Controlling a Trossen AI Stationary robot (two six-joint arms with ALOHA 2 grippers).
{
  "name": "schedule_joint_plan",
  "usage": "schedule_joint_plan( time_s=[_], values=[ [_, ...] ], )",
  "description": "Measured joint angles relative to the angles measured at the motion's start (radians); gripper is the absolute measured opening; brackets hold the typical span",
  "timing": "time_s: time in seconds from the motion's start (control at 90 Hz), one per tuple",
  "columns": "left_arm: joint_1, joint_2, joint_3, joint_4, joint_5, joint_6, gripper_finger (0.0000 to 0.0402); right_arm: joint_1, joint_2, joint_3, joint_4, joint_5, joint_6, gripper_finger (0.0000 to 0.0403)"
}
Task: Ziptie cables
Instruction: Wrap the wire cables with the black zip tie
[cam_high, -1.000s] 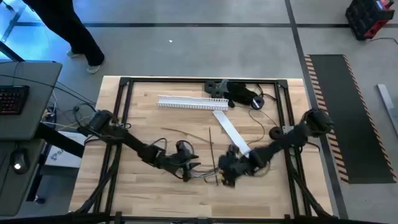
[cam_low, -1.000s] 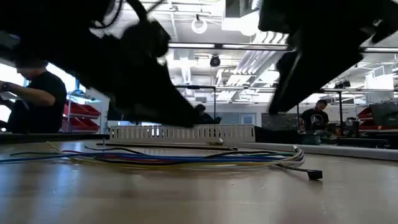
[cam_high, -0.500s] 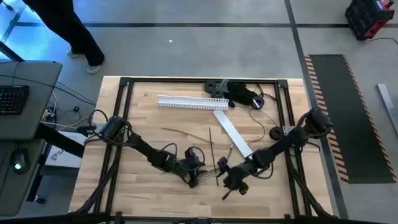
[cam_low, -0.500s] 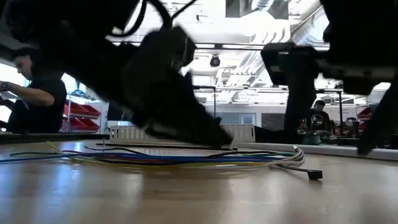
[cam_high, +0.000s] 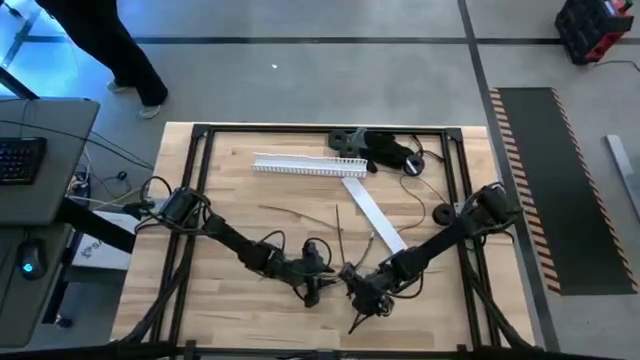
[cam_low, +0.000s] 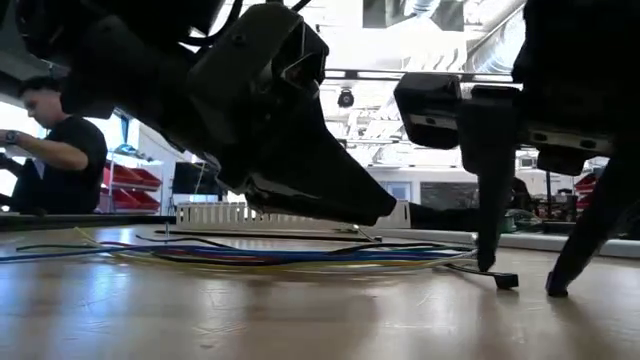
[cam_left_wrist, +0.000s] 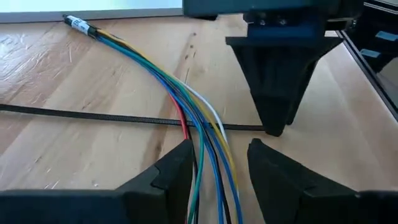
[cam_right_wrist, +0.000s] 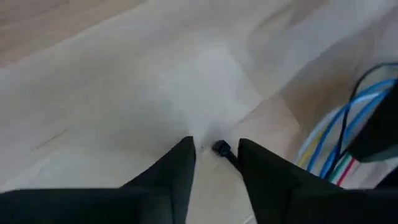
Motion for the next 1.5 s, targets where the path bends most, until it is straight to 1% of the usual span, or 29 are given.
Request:
schedule_joint_plan(
  time_s=[0.122, 0.222, 0.278, 0.422, 0.622, 0.778, 0.867, 0.989, 1.122, 1.322, 1.4, 1.5],
  values=[
    [0.000, 0.000, 0.000, 0.002, 0.007, 0.029, 0.0133, -0.022, 0.002, 0.000, 0.003, 0.001, -0.004, 0.0051],
    [0.000, 0.000, 0.000, 0.004, 0.007, 0.030, 0.0133, -0.029, 0.004, -0.002, 0.020, 0.042, -0.005, 0.0014],
    [0.000, 0.000, 0.000, 0.005, 0.007, 0.037, 0.0133, -0.027, 0.005, -0.003, 0.030, 0.071, -0.005, 0.0005],
    [-0.010, 0.000, 0.000, 0.006, 0.006, 0.077, 0.0133, -0.001, 0.004, -0.006, 0.067, 0.170, 0.055, 0.0001],
    [-0.037, 0.000, 0.000, 0.007, 0.007, 0.208, 0.0133, 0.043, -0.036, -0.008, 0.070, 0.265, 0.328, 0.0000],
    [-0.048, 0.000, 0.000, 0.023, 0.007, 0.305, 0.0133, 0.078, -0.074, -0.008, 0.081, 0.314, 0.460, 0.0000],
    [-0.048, 0.007, 0.000, 0.059, 0.004, 0.348, 0.0133, 0.098, -0.086, -0.008, 0.083, 0.336, 0.525, 0.0000],
    [-0.048, 0.024, 0.006, 0.078, -0.030, 0.423, 0.0135, 0.123, -0.099, -0.007, 0.090, 0.403, 0.581, 0.0000],
    [-0.045, 0.080, 0.043, 0.129, -0.042, 0.509, 0.0144, 0.140, -0.111, -0.006, 0.103, 0.485, 0.634, 0.0000],
    [-0.044, 0.150, 0.135, 0.156, -0.106, 0.528, 0.0149, 0.156, -0.113, -0.006, 0.115, 0.545, 0.680, 0.0000],
    [-0.046, 0.159, 0.155, 0.156, -0.121, 0.530, 0.0142, 0.165, -0.113, -0.006, 0.113, 0.569, 0.687, 0.0000],
    [-0.054, 0.163, 0.161, 0.155, -0.149, 0.527, 0.0122, 0.177, -0.113, -0.006, 0.102, 0.587, 0.714, 0.0000]
  ],
)
